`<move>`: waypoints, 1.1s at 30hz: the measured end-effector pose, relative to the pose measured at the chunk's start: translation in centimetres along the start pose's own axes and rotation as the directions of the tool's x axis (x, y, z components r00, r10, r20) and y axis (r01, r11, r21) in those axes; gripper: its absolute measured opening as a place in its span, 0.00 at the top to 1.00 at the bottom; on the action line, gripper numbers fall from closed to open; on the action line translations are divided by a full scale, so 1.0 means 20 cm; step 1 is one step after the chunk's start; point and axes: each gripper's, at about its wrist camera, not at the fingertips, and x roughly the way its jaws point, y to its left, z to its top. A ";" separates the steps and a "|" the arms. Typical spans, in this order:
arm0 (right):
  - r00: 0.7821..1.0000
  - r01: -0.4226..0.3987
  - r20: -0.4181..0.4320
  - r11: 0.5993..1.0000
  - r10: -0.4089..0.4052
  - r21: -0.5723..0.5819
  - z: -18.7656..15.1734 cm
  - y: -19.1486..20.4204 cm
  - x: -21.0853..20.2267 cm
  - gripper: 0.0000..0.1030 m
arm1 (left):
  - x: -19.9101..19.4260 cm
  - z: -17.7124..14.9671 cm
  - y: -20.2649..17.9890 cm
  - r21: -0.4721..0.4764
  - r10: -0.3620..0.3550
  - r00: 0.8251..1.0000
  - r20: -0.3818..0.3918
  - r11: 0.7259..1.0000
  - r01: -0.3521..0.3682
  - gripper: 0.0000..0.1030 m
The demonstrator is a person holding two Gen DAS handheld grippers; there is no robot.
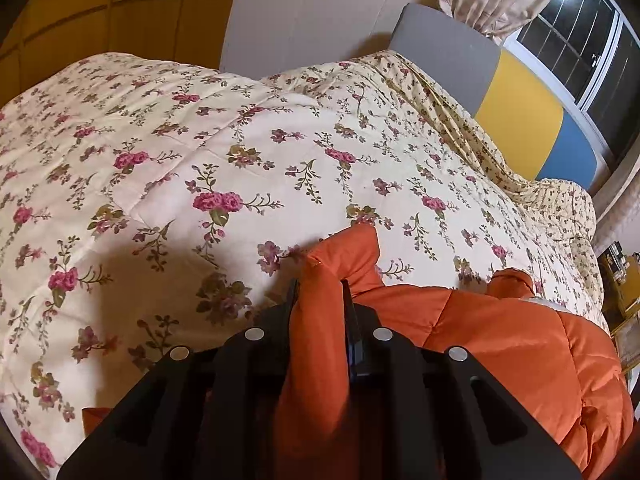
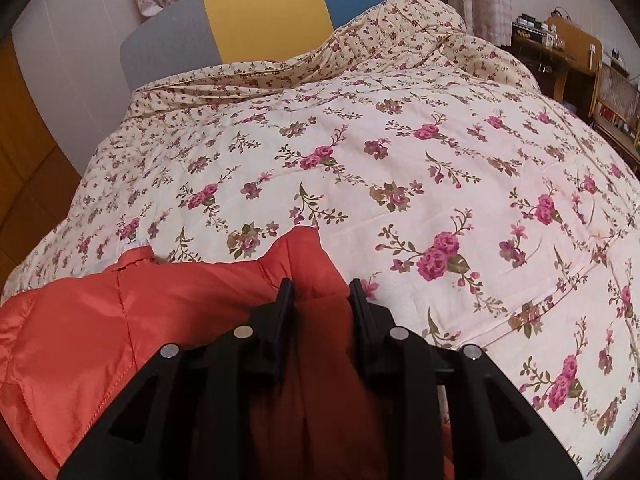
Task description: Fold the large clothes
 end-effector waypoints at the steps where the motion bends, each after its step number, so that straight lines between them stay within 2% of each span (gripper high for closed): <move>1: 1.000 0.004 0.001 1.000 -0.004 -0.003 0.00 0.00 0.00 0.73 | -0.02 0.00 0.00 0.000 0.022 1.000 -0.002 1.000 -0.022 0.70; 2: 1.000 0.010 0.001 1.000 -0.010 -0.010 0.00 0.01 0.00 0.72 | -0.03 0.01 -0.01 -0.002 0.050 0.999 -0.004 0.999 -0.050 0.54; 3: 1.000 0.014 0.001 1.000 -0.014 -0.013 0.00 0.01 0.00 0.72 | -0.07 0.01 -0.01 -0.004 0.076 0.997 0.002 0.997 -0.076 0.44; 5: 1.000 0.022 0.003 1.000 -0.022 -0.018 0.00 0.01 0.00 0.71 | -0.23 -0.01 -0.03 -0.014 0.069 0.994 0.080 0.998 -0.068 0.43; 7: 0.999 0.032 0.005 0.999 -0.032 -0.022 0.00 0.02 0.00 0.70 | -0.40 -0.05 -0.06 -0.034 0.078 0.978 0.193 0.997 -0.073 0.43; 8: 0.999 0.035 0.005 0.999 -0.035 -0.024 0.00 0.02 0.00 0.69 | -0.50 -0.08 -0.09 -0.033 0.054 0.967 0.251 0.998 -0.047 0.43; 10: 0.999 0.038 0.007 0.999 -0.038 -0.024 -0.01 0.02 0.00 0.68 | -0.63 -0.13 -0.23 0.030 -0.036 0.951 0.306 0.999 0.028 0.43; 12: 0.999 0.042 0.008 0.999 -0.041 -0.023 -0.01 0.02 0.00 0.66 | -0.65 -0.17 -0.40 0.136 -0.076 0.950 0.304 0.990 0.036 0.43; 15: 0.999 0.046 0.009 0.999 -0.046 -0.024 -0.01 0.02 -0.01 0.65 | -0.57 -0.21 -0.63 0.280 -0.120 0.954 0.273 0.959 0.041 0.43; 16: 0.999 0.046 0.009 0.999 -0.046 -0.024 -0.01 0.02 -0.01 0.65 | -0.52 -0.22 -0.69 0.311 -0.119 0.956 0.268 0.950 0.032 0.43; 18: 0.999 0.045 0.009 0.999 -0.045 -0.023 -0.01 0.02 -0.01 0.65 | -0.38 -0.21 -0.77 0.354 -0.065 0.970 0.233 0.935 -0.023 0.43; 20: 0.999 0.043 0.007 0.999 -0.043 -0.021 -0.01 0.01 -0.01 0.64 | -0.23 -0.21 -0.77 0.342 -0.021 0.987 0.159 0.939 -0.035 0.43; 22: 0.999 0.038 0.005 0.999 -0.038 -0.014 -0.01 0.01 0.00 0.64 | -0.12 -0.22 -0.72 0.309 -0.036 0.993 0.111 0.951 0.000 0.42; 26: 0.999 0.044 0.008 0.999 -0.044 -0.016 -0.01 0.00 0.00 0.64 | -0.09 -0.26 -0.71 0.321 -0.043 0.990 0.137 0.947 -0.004 0.42; 29: 0.999 0.037 0.009 0.999 -0.037 -0.013 -0.01 0.00 -0.01 0.63 | -0.05 -0.27 -0.71 0.318 -0.047 0.992 0.116 0.948 0.008 0.41; 31: 1.000 0.017 0.023 1.000 -0.017 0.000 -0.01 -0.01 -0.03 0.54 | -0.04 -0.28 -0.69 0.308 -0.058 0.993 0.105 0.951 0.023 0.41; 32: 0.999 0.004 0.038 1.000 -0.004 0.008 0.00 -0.02 -0.06 0.47 | -0.04 -0.28 -0.69 0.304 -0.062 0.993 0.102 0.952 0.028 0.41; 33: 0.997 -0.012 0.071 1.000 0.012 0.008 0.00 -0.02 -0.12 0.47 | -0.04 -0.28 -0.69 0.300 -0.065 0.993 0.099 0.953 0.032 0.41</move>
